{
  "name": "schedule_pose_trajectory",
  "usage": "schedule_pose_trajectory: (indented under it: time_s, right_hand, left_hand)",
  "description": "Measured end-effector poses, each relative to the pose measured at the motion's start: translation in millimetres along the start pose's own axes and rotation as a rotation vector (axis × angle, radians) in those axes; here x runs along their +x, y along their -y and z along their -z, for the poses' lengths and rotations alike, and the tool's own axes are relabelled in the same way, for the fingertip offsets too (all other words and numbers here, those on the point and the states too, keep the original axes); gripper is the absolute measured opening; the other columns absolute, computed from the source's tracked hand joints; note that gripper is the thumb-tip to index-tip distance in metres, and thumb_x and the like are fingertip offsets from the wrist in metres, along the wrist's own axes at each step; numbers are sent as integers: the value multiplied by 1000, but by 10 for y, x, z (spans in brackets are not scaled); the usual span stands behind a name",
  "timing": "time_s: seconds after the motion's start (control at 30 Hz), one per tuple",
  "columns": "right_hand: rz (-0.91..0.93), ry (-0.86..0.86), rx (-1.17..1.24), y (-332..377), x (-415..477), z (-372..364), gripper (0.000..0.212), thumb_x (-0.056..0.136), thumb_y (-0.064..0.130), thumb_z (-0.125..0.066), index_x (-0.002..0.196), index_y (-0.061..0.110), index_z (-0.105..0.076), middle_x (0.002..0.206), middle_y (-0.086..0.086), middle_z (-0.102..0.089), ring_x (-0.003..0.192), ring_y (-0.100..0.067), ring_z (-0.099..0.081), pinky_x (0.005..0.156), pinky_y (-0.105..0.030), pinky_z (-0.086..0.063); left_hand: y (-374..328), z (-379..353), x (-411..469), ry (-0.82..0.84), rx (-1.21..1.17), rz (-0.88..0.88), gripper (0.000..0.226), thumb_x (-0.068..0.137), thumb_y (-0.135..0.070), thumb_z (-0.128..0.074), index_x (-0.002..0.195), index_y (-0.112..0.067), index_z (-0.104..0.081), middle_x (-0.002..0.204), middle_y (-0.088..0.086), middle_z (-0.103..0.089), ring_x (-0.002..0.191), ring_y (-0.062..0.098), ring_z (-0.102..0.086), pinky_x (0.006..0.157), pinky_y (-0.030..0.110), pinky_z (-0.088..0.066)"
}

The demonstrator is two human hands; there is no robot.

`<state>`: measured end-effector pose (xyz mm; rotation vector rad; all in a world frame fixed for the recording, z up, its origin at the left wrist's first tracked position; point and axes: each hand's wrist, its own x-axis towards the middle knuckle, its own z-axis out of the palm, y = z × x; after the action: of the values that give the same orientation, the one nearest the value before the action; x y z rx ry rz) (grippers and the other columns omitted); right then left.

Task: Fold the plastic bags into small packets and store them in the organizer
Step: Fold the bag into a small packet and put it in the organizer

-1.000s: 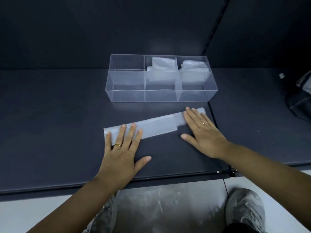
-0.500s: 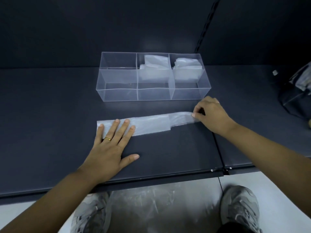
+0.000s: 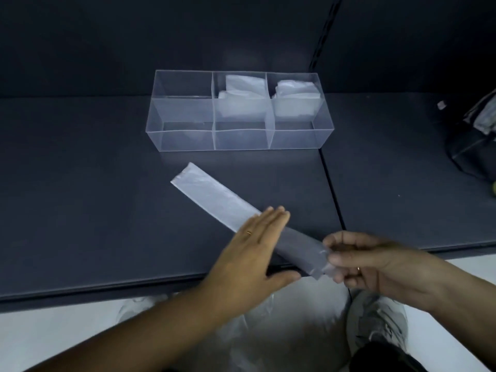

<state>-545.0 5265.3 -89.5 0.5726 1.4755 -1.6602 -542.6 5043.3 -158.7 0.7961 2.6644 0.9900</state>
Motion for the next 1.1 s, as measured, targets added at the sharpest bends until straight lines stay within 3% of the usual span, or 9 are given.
schedule_pose_trajectory:
  time_s: [0.1,0.2,0.27,0.33,0.47,0.57,0.73,1.03,1.1]
  right_hand:
    - [24,133,71,107,-117,-102,28,66,9,-83,89,12,-68,72,-7,-65,58,-16,-63,52,-20,-50]
    - [99,198,105,251,-106,-125,38,55,24,-91,88,16,-73,71,-9,-67,57,-14,-64,53,-21,-52]
    - [191,123,119,317,6,-111,41,63,37,-85,92,13,-70,74,-8,-66,56,-13,-60,53,-21,-50]
    - [297,-10,27,322,174,-114,41,73,41,-67,103,13,-66,87,-6,-66,62,-12,-57,57,-21,-47]
    - [399,8,-323,210,494,-297,50,82,19,-68,129,21,-53,124,6,-62,70,-11,-59,66,-24,-50]
    - [402,31,-433,85,694,-519,52,83,8,-71,128,22,-49,111,2,-67,61,-12,-57,61,-26,-50]
    - [383,-206,-511,-122,844,-637,23,85,11,-70,102,18,-56,74,-2,-68,45,-11,-56,45,-23,-48]
    - [301,-241,-524,-133,835,-596,20,84,10,-70,92,17,-52,73,-2,-70,42,-14,-57,38,-18,-40]
    - [305,-246,-527,-140,839,-597,20,84,9,-70,90,16,-52,72,-2,-70,42,-14,-57,38,-16,-39]
  left_hand:
    - [-141,-97,-28,-133,-132,37,68,85,-25,-67,146,-21,-36,150,-11,-34,137,-5,-22,110,5,-10]
    - [-185,-25,-22,-198,-443,194,36,90,-4,-57,116,-28,-67,111,-1,-71,102,6,-62,93,22,-46]
    - [-135,81,29,-229,-771,352,28,94,-7,-56,96,-28,-75,94,-1,-75,93,11,-67,87,29,-52]
    - [-28,200,90,-218,-1070,501,19,92,-19,-58,93,-21,-77,99,5,-75,101,19,-68,90,29,-54]
    - [176,320,160,-169,-1481,668,32,93,-29,-49,104,-9,-71,109,15,-71,103,23,-68,84,30,-56]
    - [229,284,163,-155,-1563,682,36,97,-28,-45,112,-3,-66,114,18,-68,107,26,-66,89,34,-55]
    - [282,195,159,-198,-1606,735,32,97,-22,-47,115,0,-63,114,19,-68,108,28,-65,89,38,-55]
    - [605,494,482,-446,-1294,916,14,96,-10,-54,95,-9,-68,81,5,-74,66,10,-71,58,22,-57]
    - [693,572,576,-505,-1210,895,14,96,-9,-54,96,-10,-68,90,7,-72,62,6,-69,58,19,-56]
